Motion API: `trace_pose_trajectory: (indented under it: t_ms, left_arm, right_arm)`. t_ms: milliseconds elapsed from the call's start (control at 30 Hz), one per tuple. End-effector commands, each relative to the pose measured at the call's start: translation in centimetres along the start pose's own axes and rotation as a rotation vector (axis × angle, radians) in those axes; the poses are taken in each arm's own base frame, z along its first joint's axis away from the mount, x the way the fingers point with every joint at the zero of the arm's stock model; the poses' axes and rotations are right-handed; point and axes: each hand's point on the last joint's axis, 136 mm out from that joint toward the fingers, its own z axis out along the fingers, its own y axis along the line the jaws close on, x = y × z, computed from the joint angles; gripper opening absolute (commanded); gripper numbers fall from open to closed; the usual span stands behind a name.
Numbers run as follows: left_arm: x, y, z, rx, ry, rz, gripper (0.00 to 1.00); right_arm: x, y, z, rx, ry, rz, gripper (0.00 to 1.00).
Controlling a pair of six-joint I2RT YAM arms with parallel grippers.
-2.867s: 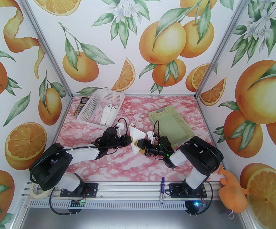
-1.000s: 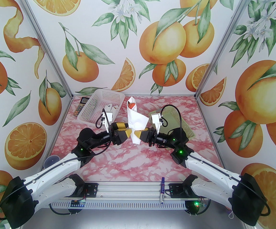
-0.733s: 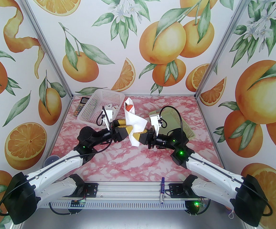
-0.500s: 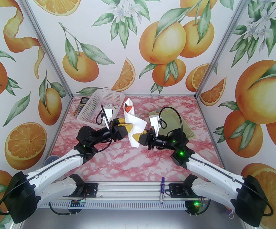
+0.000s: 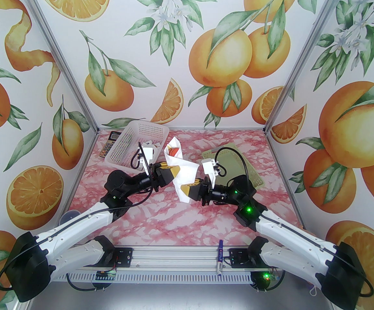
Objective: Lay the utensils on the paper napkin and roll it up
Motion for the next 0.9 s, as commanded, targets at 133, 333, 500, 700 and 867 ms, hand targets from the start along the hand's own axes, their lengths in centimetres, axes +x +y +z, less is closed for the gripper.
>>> trace_pose_trajectory:
  t_ms: [133, 333, 500, 700, 867]
  left_arm:
    - [-2.3, -1.8, 0.0, 0.033, -0.064, 0.06, 0.11]
    - [-2.3, -1.9, -0.2, 0.023, -0.057, 0.067, 0.09]
    - [-2.0, -1.9, -0.1, 0.027, -0.039, 0.061, 0.08]
    - [-1.7, -2.0, 0.4, 0.039, -0.027, 0.048, 0.07]
    - [-1.6, -2.1, 0.6, 0.046, -0.022, 0.044, 0.06]
  right_arm:
    - [1.4, 0.0, -0.6, -0.006, 0.059, 0.007, 0.42]
    - [-2.1, 0.2, -3.6, 0.016, -0.059, -0.029, 0.75]
    - [-5.6, 1.1, -5.2, 0.059, -0.153, -0.129, 0.91]
    - [-8.6, 1.8, -4.6, 0.039, -0.215, -0.206, 0.92]
    - [-9.4, 2.4, -4.1, -0.002, -0.228, -0.23, 0.84]
